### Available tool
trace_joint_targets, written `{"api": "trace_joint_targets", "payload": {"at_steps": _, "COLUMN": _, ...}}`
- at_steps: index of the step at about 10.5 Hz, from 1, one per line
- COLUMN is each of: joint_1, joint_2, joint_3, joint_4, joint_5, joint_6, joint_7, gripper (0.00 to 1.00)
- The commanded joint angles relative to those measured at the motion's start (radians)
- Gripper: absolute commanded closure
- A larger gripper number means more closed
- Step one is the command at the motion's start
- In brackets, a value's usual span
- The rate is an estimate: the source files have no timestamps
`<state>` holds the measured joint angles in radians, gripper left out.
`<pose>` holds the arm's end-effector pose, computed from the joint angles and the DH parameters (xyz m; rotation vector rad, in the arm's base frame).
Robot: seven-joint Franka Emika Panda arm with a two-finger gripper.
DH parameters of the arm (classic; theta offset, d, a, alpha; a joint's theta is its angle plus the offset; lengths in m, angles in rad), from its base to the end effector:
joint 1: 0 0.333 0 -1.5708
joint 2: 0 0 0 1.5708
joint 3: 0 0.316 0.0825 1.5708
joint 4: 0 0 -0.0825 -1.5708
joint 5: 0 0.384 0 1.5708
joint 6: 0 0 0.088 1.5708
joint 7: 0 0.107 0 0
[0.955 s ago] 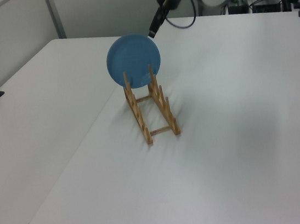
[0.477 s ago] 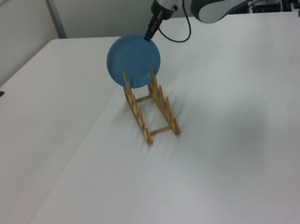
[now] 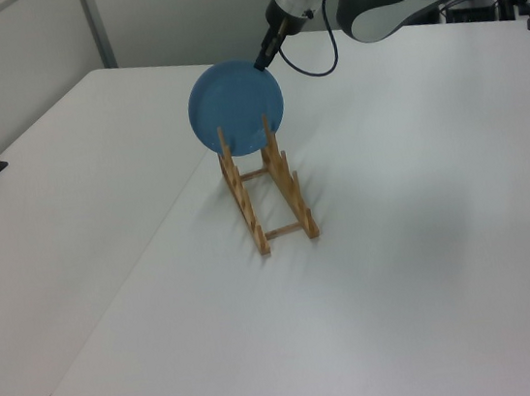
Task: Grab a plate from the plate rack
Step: 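Close the gripper on the blue plate's rim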
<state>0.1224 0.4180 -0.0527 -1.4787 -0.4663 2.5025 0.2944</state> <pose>0.7243 0.0606 0.5052 2.7040 0.1049 0.9247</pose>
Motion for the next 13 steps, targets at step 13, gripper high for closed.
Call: {"api": "trace_joint_targets", "payload": {"at_steps": 13, "joint_1": 0.011, "joint_2": 0.019, "joint_3": -0.006, "joint_4": 0.011, "joint_5": -0.052, "joint_6": 0.052, "joint_7": 0.057, "gripper": 0.67}}
